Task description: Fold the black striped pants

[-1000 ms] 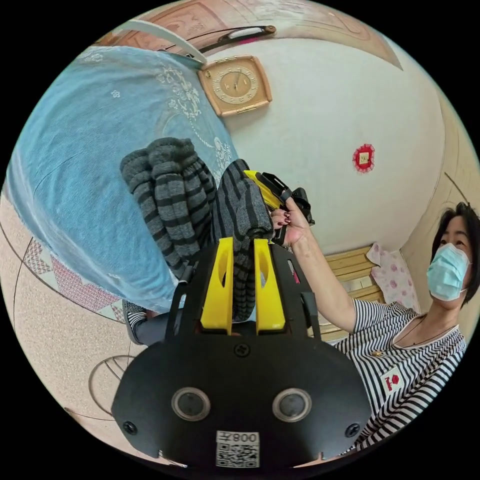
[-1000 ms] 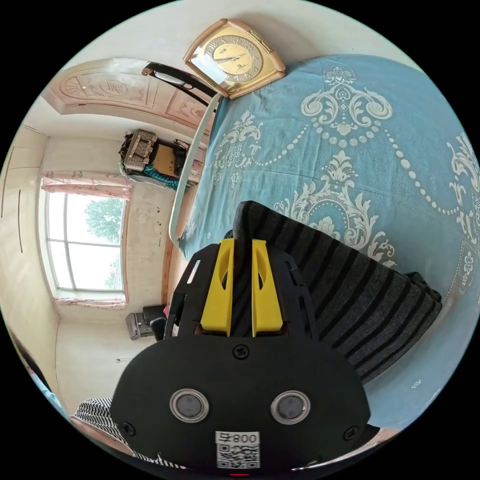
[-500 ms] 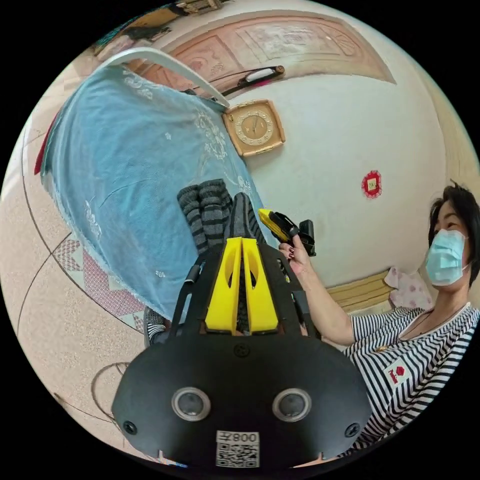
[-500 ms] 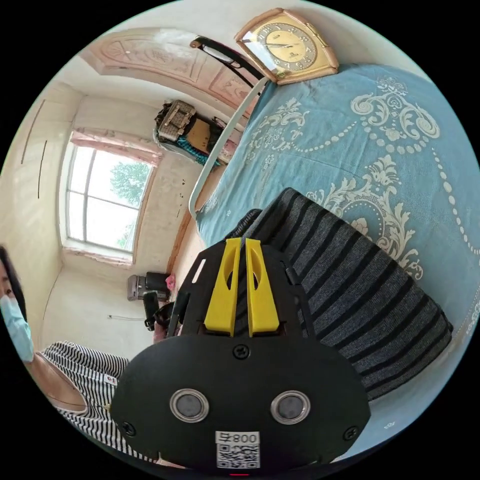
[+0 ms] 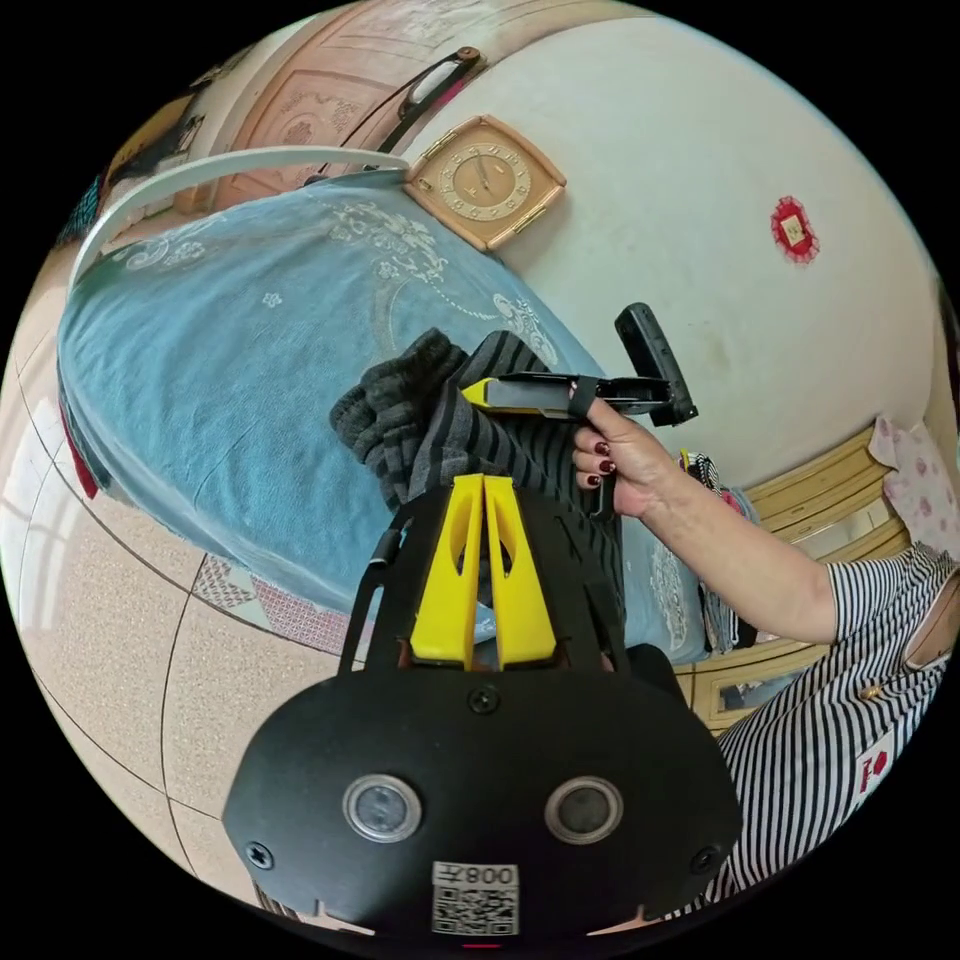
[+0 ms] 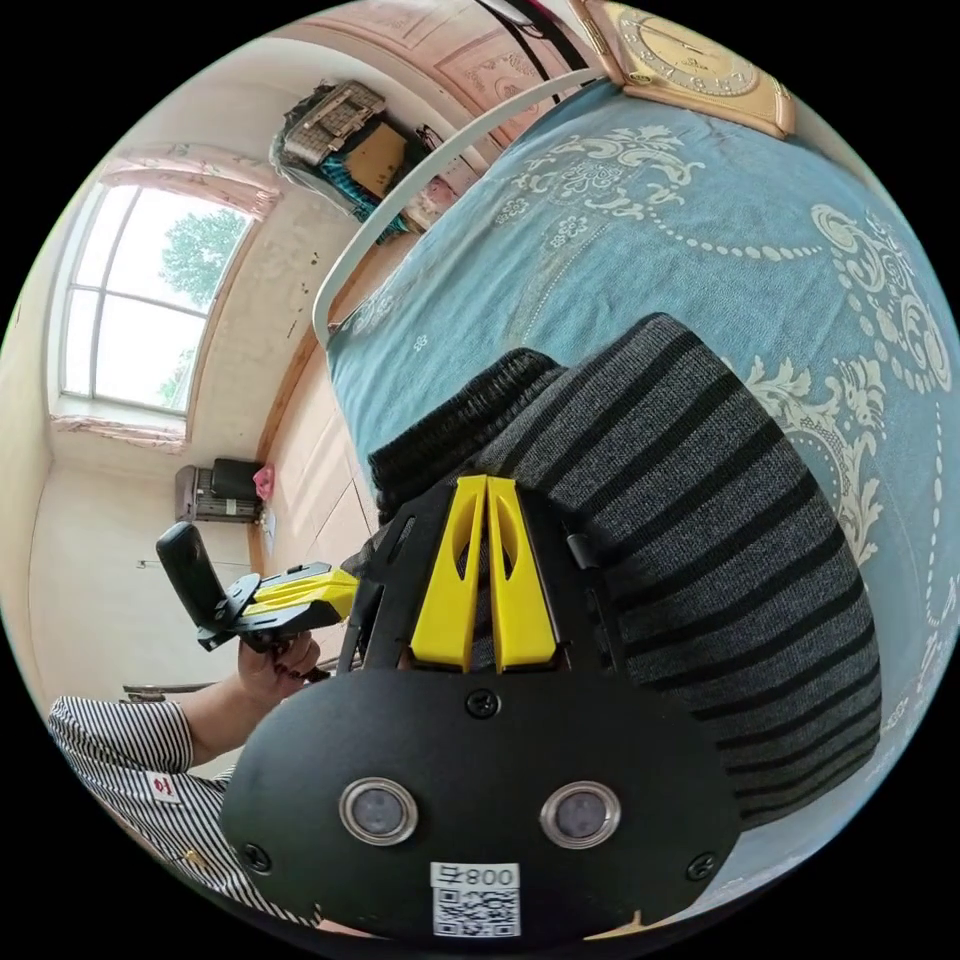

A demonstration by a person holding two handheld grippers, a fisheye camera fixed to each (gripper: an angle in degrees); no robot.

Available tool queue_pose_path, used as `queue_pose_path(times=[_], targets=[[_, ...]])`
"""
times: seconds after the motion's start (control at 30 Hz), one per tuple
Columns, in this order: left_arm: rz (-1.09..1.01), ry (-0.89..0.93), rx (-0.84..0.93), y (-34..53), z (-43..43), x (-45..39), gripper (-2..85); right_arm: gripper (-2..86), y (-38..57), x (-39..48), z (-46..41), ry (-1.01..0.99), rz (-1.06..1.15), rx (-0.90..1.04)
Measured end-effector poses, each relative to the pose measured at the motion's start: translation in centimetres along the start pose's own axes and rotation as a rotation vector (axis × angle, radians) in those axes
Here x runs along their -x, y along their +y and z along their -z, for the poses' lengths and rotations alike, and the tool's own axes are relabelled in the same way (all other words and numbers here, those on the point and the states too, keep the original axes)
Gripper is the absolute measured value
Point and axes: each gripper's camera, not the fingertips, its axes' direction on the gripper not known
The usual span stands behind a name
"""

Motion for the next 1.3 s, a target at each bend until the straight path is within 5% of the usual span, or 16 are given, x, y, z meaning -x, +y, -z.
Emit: queue_pose_path(times=[0.2,0.37,0.47,0.6,0.97,1.3], targets=[[-0.062,-0.125,0.041,0.3,-2.0,-0.7,0.0,0.1,7.6,-0.5,4.0,-0.139,0.008,-0.132],[0.05,-0.067,0.084,1.2,-3.5,3.4,0.2,0.1,11.8,-0.1,-1.4,-0.022,0.048,0.084],[0.032,-0.053,0.073,1.2,-2.7,3.3,0.4,0.2,13.3,-2.5,-0.4,-0.176,-0.069,0.028],[0.01,-0.032,0.057,2.1,-1.2,3.2,1.3,0.5,17.7,-2.3,3.7,-0.136,-0.015,-0.048],[0.334,0.452,0.284,8.6,-7.3,8.8,16.1,8.0,39.0,-11.5,6.8,-0.422,-0.43,-0.253],[0.541,0.596,0.329,8.4,-13.4,13.2,16.9,12.9,47.3,-17.1,4.5,-0.65,-0.632,-0.353]])
